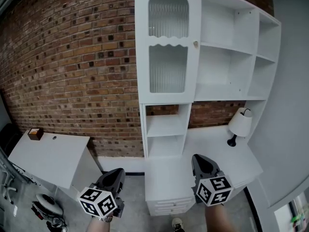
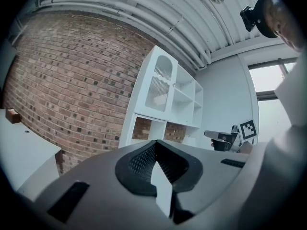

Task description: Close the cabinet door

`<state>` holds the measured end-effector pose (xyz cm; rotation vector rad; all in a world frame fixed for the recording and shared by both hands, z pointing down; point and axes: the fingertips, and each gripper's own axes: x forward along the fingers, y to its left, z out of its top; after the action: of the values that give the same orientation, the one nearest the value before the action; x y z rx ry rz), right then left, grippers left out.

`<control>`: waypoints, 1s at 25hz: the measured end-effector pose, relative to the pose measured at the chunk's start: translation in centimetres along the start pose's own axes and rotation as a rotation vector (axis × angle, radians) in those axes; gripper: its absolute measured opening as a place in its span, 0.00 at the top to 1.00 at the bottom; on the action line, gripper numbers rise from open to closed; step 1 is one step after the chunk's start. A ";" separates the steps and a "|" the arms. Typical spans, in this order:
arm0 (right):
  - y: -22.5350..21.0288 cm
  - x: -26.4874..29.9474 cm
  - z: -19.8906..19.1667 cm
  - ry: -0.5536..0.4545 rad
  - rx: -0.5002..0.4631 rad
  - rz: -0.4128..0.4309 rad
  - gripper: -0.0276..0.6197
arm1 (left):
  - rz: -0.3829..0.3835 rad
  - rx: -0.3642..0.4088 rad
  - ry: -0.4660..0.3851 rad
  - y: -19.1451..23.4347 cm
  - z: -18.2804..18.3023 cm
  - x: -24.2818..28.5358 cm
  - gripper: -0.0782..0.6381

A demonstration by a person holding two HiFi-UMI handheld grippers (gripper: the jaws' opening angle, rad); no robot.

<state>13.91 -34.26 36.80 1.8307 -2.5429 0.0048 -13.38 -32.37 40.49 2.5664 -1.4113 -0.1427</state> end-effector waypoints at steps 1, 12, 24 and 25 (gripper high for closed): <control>0.3 -0.7 -0.4 0.006 0.006 -0.005 0.91 | -0.003 -0.001 0.004 -0.2 -0.3 -0.5 0.88; 2.2 -4.9 -1.8 0.017 0.038 -0.028 0.91 | -0.021 0.007 -0.009 -1.5 -0.1 -2.9 0.88; 3.4 -4.5 -1.3 0.009 0.012 -0.003 0.92 | -0.013 0.041 -0.026 -1.9 0.7 -2.3 0.88; 3.4 -4.4 -1.3 0.009 0.010 -0.002 0.91 | -0.014 0.045 -0.027 -2.0 0.7 -2.2 0.88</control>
<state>12.05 -28.95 38.03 1.8321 -2.5400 0.0254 -13.04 -29.59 39.31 2.6211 -1.4216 -0.1495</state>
